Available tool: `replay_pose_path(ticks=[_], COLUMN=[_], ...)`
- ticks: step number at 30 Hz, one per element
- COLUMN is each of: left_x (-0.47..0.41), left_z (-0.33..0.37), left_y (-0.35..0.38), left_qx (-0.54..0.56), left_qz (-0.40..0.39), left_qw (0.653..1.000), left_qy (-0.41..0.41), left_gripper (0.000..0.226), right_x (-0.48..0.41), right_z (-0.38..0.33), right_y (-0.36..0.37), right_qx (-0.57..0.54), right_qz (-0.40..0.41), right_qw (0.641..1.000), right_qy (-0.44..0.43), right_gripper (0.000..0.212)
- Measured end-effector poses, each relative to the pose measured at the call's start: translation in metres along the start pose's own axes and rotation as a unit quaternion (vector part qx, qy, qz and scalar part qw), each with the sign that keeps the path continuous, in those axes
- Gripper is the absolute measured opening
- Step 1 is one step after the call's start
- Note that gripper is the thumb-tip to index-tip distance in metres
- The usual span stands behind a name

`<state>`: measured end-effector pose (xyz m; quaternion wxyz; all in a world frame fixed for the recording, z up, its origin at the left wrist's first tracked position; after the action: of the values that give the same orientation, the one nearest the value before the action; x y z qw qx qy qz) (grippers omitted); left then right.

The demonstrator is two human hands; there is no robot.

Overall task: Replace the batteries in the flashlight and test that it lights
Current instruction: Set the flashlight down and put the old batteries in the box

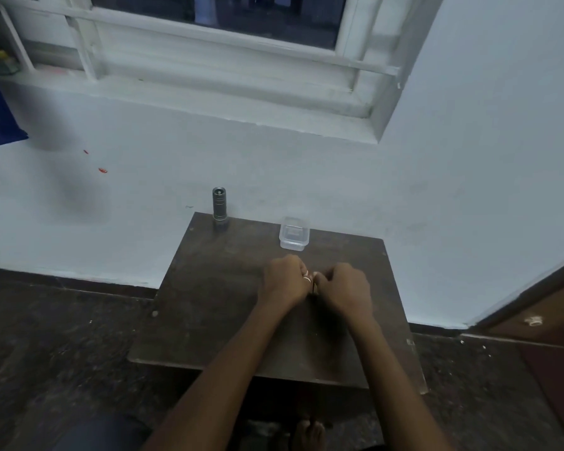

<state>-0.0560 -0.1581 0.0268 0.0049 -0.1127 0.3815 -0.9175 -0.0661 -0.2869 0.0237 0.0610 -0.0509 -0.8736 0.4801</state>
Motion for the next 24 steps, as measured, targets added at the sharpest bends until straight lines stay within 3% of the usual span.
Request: replay_pose_path(ticks=[5, 8, 12, 16, 20, 24], left_x=[-0.005, -0.009, 0.0, -0.014, -0.067, -0.1], left_z=[-0.007, -0.009, 0.0, 0.014, 0.031, 0.035], left_y=[0.002, -0.001, -0.01, -0.03, -0.044, -0.032], left_qx=[-0.039, -0.118, -0.277, -0.307, -0.355, -0.387], left_qz=[0.011, 0.023, 0.066, 0.141, 0.124, 0.091], left_qw=[0.999, 0.993, 0.956, 0.93, 0.915, 0.909], left_qy=[-0.02, 0.0, 0.071, 0.142, 0.143, 0.128], left_gripper=[0.019, 0.021, 0.022, 0.02, 0.029, 0.026], right_x=[-0.002, -0.004, -0.007, -0.005, 0.002, -0.004], right_z=[0.0, -0.003, -0.005, -0.01, -0.017, -0.019], right_y=[0.012, 0.012, 0.009, 0.002, -0.004, -0.006], right_qx=[0.018, 0.044, 0.076, 0.115, 0.17, 0.146], right_qz=[-0.014, -0.027, -0.039, -0.041, -0.031, -0.043], right_qw=[1.0, 0.998, 0.996, 0.991, 0.979, 0.98], right_qy=[-0.006, -0.022, -0.041, -0.062, -0.108, -0.128], right_gripper=[0.03, 0.025, 0.019, 0.019, 0.023, 0.019])
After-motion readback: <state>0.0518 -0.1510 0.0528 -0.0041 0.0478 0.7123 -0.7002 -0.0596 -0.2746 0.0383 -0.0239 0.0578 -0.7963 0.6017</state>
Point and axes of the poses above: each hand's wrist, its own x-axis away from the middle knuckle, its own y-axis out of the palm, z = x × y, the point moved 2 cm from there along -x, towards the middle knuckle, and after that the axes turned 8 degrees about -y, right-handed, at the moved point
